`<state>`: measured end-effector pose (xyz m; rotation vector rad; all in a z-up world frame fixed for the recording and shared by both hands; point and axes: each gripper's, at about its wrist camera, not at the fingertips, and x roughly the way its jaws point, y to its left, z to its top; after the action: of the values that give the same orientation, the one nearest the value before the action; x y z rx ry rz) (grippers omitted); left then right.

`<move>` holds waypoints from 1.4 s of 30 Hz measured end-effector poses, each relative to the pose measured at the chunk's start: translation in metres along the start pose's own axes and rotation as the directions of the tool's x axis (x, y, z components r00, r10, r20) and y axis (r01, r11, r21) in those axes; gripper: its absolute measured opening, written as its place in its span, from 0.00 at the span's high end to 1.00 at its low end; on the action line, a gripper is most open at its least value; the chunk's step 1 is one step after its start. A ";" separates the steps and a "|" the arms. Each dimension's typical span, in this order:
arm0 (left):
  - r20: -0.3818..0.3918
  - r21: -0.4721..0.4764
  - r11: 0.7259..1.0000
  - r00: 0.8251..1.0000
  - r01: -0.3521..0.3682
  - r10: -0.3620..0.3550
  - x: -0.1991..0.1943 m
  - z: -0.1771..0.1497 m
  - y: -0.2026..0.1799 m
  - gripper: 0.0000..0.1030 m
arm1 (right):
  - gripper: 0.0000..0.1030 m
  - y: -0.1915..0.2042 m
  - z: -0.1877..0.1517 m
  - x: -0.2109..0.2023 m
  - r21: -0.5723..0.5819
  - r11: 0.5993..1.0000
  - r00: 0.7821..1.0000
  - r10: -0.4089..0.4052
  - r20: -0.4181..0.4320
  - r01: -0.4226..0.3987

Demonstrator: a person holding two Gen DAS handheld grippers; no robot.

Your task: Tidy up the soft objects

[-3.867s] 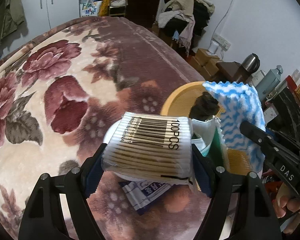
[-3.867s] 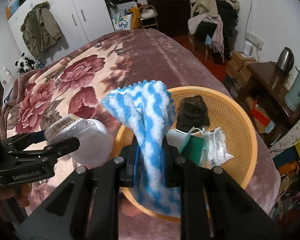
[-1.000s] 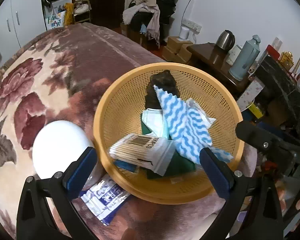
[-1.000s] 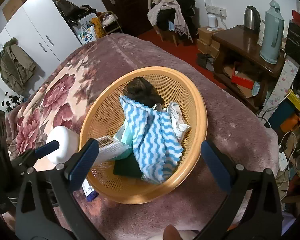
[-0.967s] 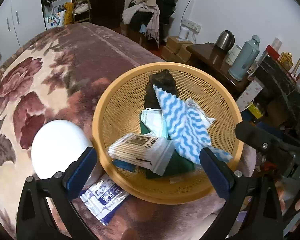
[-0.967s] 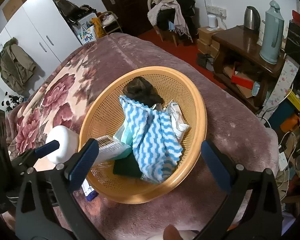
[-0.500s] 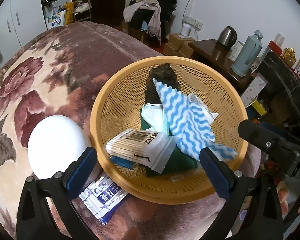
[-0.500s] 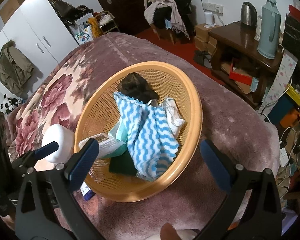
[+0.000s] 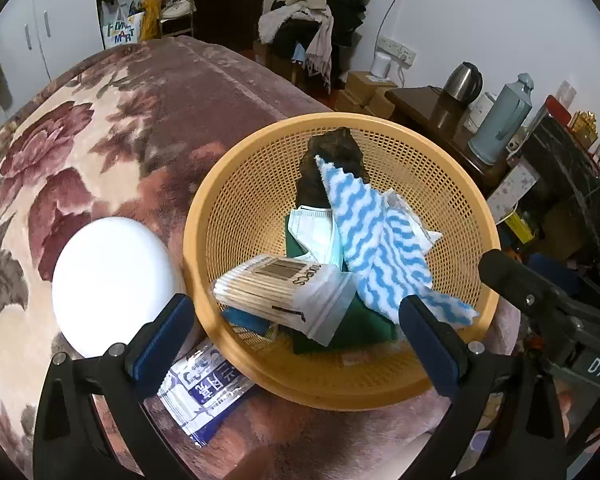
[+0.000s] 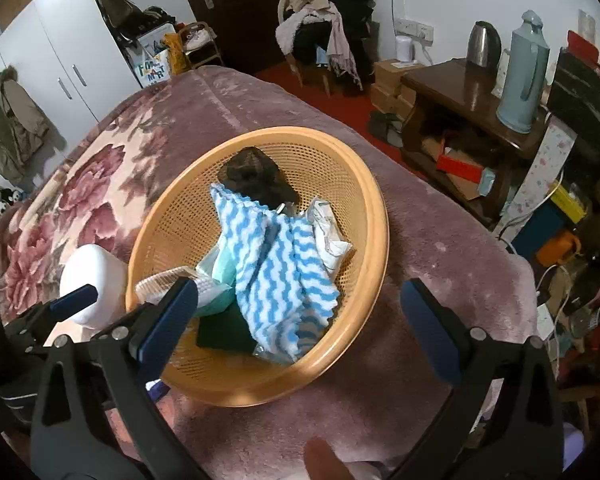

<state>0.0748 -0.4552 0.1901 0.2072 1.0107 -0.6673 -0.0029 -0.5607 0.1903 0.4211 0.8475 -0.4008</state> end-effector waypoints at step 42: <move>-0.008 -0.025 0.999 1.000 0.027 -0.027 -0.008 -0.010 0.017 0.01 | 0.01 0.014 -0.006 -0.011 -0.027 0.999 0.999 -0.020 0.049 0.022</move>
<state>0.0754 -0.4339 0.1896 0.1745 1.0306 -0.6781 -0.0063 -0.5441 0.1983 0.3753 0.8097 -0.4167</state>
